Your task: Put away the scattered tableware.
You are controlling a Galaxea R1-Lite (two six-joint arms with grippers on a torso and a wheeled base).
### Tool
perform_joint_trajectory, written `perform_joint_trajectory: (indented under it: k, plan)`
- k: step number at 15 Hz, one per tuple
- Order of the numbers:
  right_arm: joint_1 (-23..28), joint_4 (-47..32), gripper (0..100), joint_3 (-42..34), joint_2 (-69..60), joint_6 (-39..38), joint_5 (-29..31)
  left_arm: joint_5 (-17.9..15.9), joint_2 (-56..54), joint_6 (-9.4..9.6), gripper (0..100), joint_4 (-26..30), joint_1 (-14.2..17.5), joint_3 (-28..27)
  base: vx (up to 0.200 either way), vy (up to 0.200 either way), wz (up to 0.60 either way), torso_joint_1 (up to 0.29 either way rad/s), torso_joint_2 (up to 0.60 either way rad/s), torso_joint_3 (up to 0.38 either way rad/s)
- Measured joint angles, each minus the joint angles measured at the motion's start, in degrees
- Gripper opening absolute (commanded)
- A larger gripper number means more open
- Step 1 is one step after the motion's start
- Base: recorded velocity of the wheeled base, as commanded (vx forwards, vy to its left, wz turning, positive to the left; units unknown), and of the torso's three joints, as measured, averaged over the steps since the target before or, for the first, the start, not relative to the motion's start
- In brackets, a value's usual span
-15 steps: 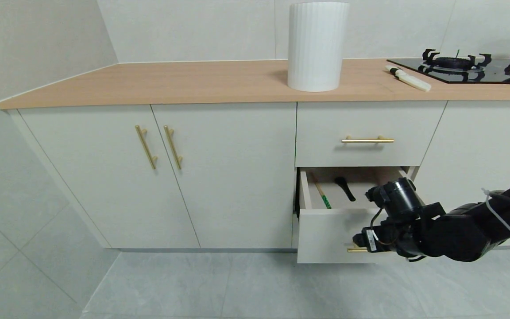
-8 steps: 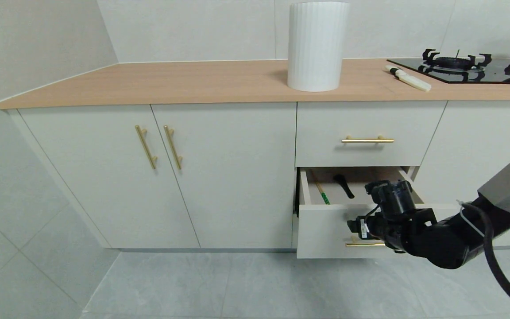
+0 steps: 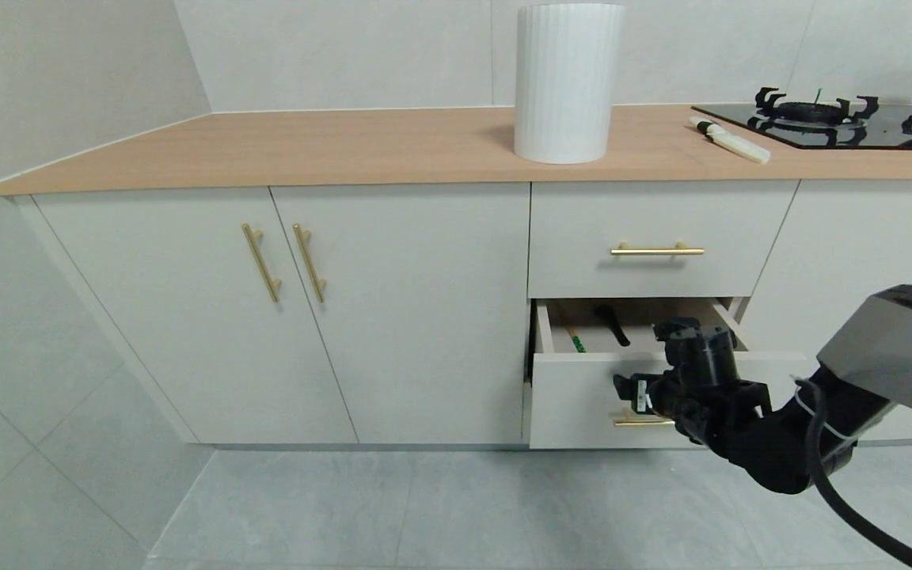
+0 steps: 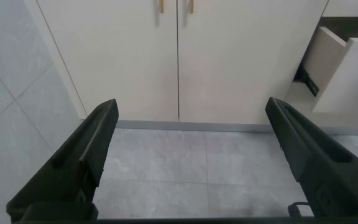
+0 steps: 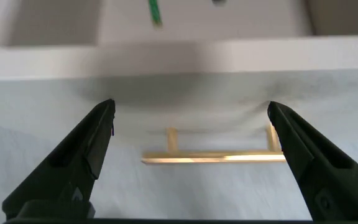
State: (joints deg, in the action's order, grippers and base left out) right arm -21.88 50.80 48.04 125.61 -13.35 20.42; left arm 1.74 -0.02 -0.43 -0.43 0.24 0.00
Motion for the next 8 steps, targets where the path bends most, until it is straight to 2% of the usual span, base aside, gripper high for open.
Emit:
perform_joint_trajectory:
  k: [3, 8]
  plan:
    - [0.77, 6.62, 100, 0.27, 2.74, 0.18, 0.05, 0.0, 0.0, 0.0, 100, 0.0, 0.0, 0.0, 0.0, 0.0, 0.0, 0.0, 0.0, 0.0]
    - [2.45, 12.13, 100, 3.24, 7.02, 0.18, 0.98, 0.0, 0.0, 0.0, 100, 0.0, 0.0, 0.0, 0.0, 0.0, 0.0, 0.0, 0.0, 0.0]
